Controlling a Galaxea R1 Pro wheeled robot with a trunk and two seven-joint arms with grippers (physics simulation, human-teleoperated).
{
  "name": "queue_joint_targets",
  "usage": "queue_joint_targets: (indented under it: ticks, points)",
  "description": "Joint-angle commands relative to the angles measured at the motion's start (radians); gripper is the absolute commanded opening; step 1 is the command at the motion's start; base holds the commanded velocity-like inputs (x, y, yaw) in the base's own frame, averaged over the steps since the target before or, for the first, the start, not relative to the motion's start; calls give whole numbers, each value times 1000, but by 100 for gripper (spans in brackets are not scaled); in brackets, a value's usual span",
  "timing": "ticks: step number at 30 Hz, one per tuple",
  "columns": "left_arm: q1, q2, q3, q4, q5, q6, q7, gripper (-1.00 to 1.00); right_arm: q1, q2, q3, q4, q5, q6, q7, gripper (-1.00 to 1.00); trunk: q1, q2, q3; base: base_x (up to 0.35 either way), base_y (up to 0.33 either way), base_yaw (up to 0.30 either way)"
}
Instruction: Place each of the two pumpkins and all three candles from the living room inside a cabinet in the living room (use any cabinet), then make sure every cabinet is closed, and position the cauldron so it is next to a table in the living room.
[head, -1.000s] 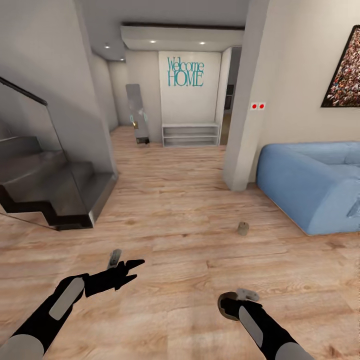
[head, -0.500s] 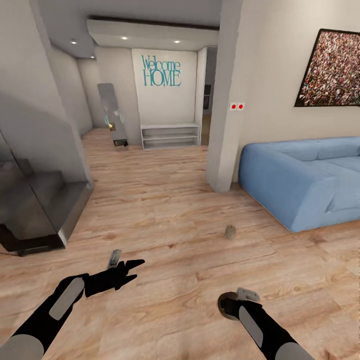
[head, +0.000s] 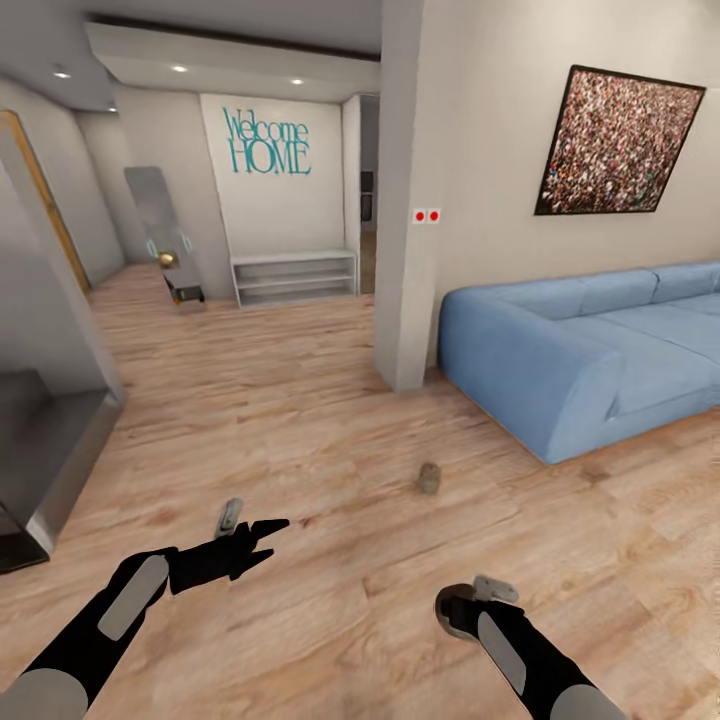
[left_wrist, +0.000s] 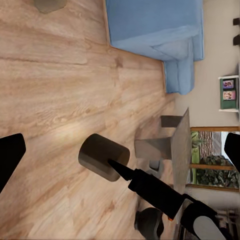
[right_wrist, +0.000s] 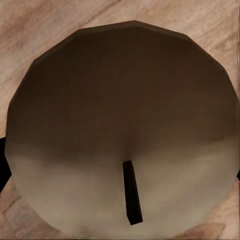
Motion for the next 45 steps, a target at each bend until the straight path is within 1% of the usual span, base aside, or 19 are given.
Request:
queue_joint_targets:
  ticks: [1,45]
  points:
    - [-1,1,-2,0,2,2,-2,100,-1,-1,9,-2,-9,3,-9,-100,1,0,-1,341,0,-267]
    - [-1,1,-2,0,2,2,-2,100,0,-1,9,-2,-9,3,-9,-100,1,0,19,341,0,-266]
